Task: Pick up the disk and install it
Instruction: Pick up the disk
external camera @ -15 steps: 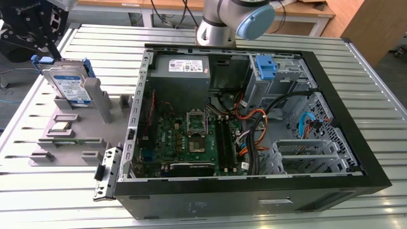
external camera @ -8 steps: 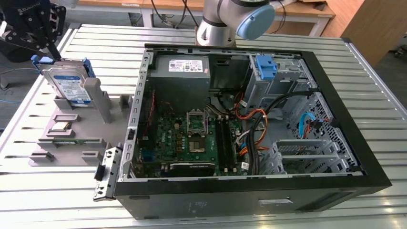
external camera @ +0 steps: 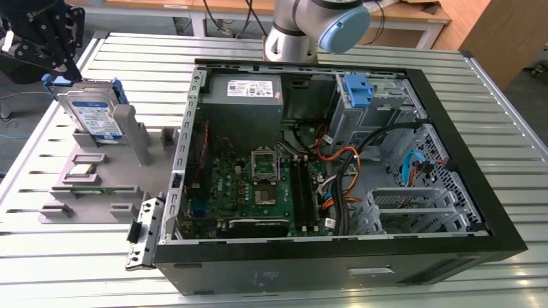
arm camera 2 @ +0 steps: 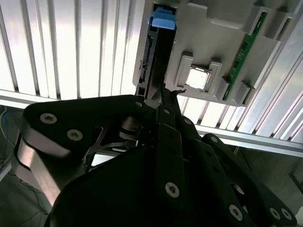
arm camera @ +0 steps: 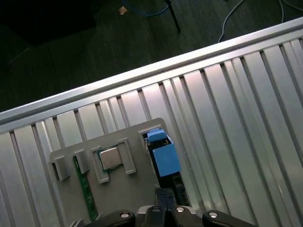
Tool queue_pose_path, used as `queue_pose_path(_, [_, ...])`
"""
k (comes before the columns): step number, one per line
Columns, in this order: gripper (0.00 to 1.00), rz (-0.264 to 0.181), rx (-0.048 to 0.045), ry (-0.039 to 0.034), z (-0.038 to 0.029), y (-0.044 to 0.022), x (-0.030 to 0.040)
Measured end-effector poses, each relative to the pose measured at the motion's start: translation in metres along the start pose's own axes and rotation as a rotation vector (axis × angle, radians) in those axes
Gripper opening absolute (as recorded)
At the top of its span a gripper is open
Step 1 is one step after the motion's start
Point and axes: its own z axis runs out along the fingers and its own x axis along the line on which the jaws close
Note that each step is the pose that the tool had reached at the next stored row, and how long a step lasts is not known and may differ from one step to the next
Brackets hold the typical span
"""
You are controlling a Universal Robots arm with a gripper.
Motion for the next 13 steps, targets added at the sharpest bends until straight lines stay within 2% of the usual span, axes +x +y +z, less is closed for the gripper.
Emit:
queue_pose_path(6, [0.11,-0.037,-0.0011,0.0016,0.0002,0.0000,0.0000])
queue_pose_path(13, [0.11,-0.096,-0.0040,-0.0106,0.0008,-0.0001,0.0000])
